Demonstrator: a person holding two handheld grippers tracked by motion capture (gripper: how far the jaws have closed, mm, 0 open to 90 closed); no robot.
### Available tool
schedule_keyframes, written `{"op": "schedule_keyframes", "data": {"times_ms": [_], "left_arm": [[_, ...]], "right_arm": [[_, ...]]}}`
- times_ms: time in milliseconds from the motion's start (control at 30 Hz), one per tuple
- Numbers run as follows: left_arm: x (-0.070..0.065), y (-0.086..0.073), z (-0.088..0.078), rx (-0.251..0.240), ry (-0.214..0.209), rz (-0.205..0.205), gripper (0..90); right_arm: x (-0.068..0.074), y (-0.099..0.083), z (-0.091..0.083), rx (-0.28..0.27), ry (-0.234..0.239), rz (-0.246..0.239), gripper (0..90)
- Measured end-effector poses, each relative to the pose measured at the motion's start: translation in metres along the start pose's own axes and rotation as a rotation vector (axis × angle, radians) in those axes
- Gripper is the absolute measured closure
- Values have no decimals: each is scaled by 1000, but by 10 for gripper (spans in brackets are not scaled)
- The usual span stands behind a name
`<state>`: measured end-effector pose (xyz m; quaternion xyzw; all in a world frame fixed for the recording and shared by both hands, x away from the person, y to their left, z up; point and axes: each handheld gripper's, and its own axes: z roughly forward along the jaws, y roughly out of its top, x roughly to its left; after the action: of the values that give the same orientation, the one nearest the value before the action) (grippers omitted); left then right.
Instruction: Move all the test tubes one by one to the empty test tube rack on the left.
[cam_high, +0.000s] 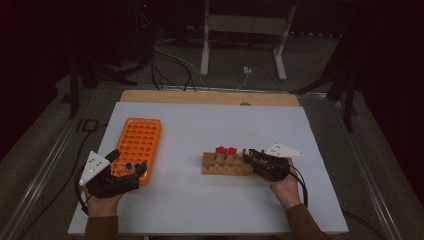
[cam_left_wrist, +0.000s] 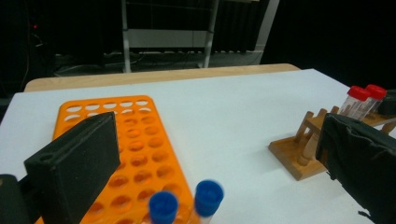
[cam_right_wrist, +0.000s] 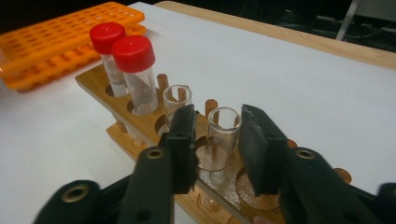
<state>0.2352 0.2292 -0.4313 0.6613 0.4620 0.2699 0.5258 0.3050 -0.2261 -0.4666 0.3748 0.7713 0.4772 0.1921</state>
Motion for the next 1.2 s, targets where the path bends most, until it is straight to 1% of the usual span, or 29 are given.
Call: {"op": "schedule_keyframes", "data": {"times_ms": [67, 200, 267, 400, 467, 567, 667, 733, 867, 967, 1033, 1067, 1167, 1200], "left_arm": [[-2, 1, 3, 2, -8, 3, 4], [-6, 3, 7, 2, -21, 6, 5], [-8, 4, 9, -1, -29, 4, 4], [-11, 5, 10, -8, -43, 3, 5], [-12, 4, 10, -9, -50, 1, 5], [-14, 2, 10, -8, -56, 2, 4], [-15, 2, 8, -13, -64, 2, 5], [-16, 3, 7, -19, -72, -2, 4], [-21, 6, 6, -25, -85, 8, 5], [-26, 7, 7, -26, -93, 15, 5], [-31, 9, 8, -25, -103, 25, 7], [-34, 9, 8, -24, -109, 32, 10], [-44, 11, 11, -23, -131, 53, 22], [-48, 11, 12, -22, -144, 58, 26]], "right_arm": [[2, -1, 1, -1, 1, -17, 697], [4, -2, 2, -12, -5, -34, 730], [6, -3, 3, -19, -5, -33, 751], [6, -3, 2, -20, -17, -38, 758], [5, -3, 1, -29, -19, -25, 759], [2, 0, -5, -60, -22, -9, 759], [-1, 4, -12, -91, -11, 14, 759], [-2, 7, -17, -113, -6, 22, 759], [-3, 13, -27, -151, -3, 38, 760], [-4, 18, -36, -180, -1, 44, 760], [-5, 22, -42, -199, 1, 44, 760], [-5, 23, -45, -206, 3, 51, 759], [-7, 27, -52, -221, 12, 67, 759], [-7, 28, -54, -226, 21, 73, 760]]}}
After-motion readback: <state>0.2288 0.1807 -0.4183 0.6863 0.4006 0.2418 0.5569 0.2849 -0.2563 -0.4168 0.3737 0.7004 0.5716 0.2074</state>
